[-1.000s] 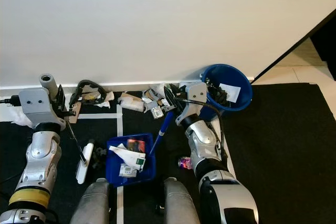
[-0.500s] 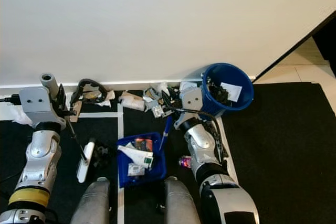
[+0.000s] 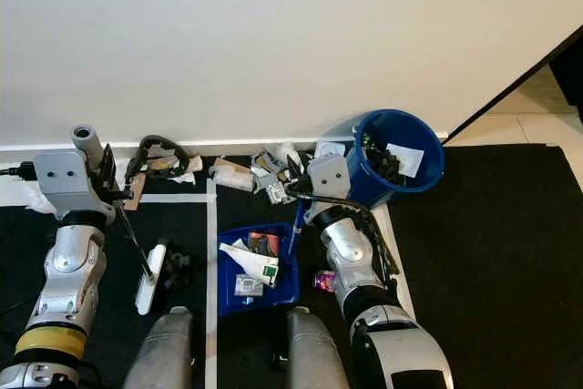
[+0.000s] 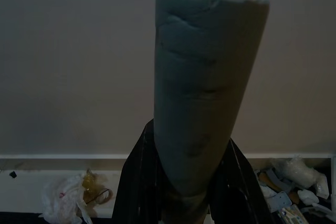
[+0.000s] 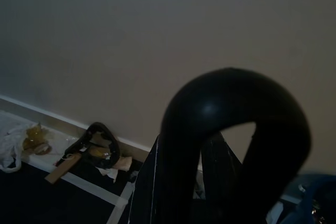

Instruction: Sweep floor

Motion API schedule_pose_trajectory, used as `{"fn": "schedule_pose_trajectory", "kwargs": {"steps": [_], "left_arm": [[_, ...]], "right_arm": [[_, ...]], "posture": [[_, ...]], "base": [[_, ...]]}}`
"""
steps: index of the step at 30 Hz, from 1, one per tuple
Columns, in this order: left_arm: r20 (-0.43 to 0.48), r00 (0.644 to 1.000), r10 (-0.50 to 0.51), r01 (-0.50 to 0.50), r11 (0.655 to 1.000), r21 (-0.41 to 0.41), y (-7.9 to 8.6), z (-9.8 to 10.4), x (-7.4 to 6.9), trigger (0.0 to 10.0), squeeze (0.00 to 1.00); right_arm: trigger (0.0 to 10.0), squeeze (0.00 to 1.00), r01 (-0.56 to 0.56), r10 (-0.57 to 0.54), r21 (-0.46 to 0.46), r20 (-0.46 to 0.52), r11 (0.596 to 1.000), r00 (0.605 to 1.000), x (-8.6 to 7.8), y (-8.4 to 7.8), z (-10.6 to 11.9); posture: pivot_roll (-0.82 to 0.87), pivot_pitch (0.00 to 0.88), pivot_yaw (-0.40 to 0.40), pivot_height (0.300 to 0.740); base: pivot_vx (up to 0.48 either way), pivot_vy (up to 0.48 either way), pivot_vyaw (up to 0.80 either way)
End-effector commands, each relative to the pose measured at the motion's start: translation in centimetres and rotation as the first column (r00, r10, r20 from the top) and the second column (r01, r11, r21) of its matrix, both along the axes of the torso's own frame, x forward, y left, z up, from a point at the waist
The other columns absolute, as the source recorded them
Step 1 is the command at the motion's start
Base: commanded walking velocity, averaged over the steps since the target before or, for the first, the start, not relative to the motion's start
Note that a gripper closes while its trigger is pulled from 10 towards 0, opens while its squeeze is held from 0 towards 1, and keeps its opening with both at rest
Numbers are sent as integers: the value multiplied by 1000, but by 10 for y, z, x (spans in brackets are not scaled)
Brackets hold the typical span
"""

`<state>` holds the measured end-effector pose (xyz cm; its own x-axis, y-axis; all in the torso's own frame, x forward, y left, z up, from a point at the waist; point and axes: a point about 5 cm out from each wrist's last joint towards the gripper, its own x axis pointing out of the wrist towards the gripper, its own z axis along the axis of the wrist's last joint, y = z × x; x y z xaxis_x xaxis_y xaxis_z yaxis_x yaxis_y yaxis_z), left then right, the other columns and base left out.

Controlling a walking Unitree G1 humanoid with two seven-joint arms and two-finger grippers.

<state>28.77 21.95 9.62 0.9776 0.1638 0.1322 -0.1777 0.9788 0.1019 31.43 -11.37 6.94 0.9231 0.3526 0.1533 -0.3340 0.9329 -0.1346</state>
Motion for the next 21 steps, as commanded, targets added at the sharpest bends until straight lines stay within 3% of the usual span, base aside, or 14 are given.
{"fn": "schedule_pose_trajectory", "kwargs": {"steps": [1,4,6,21], "left_arm": [[-103,994,-18,15,999,-28,-8,-21,-6,10000,0],[-127,991,-40,38,999,-19,-15,-25,-5,10000,0],[-129,990,-50,47,999,-25,-19,-26,-5,10000,0],[-207,972,-114,99,992,-84,-50,-30,-2,10000,0]], "right_arm": [[10000,0,-7,3,-98,-33,995,999,-8,-4,-13],[10000,0,-97,80,-260,-77,961,994,-20,4,-30],[10000,0,-116,97,-297,-80,948,992,-25,5,-34],[10000,0,-144,113,-349,-108,926,988,-39,14,-49]], "posture": [[155,227,-117,740],[158,227,-117,740],[158,229,-118,740],[147,227,-111,740]], "base": [[0,0,0],[0,0,0],[0,0,0],[0,0,0]]}}
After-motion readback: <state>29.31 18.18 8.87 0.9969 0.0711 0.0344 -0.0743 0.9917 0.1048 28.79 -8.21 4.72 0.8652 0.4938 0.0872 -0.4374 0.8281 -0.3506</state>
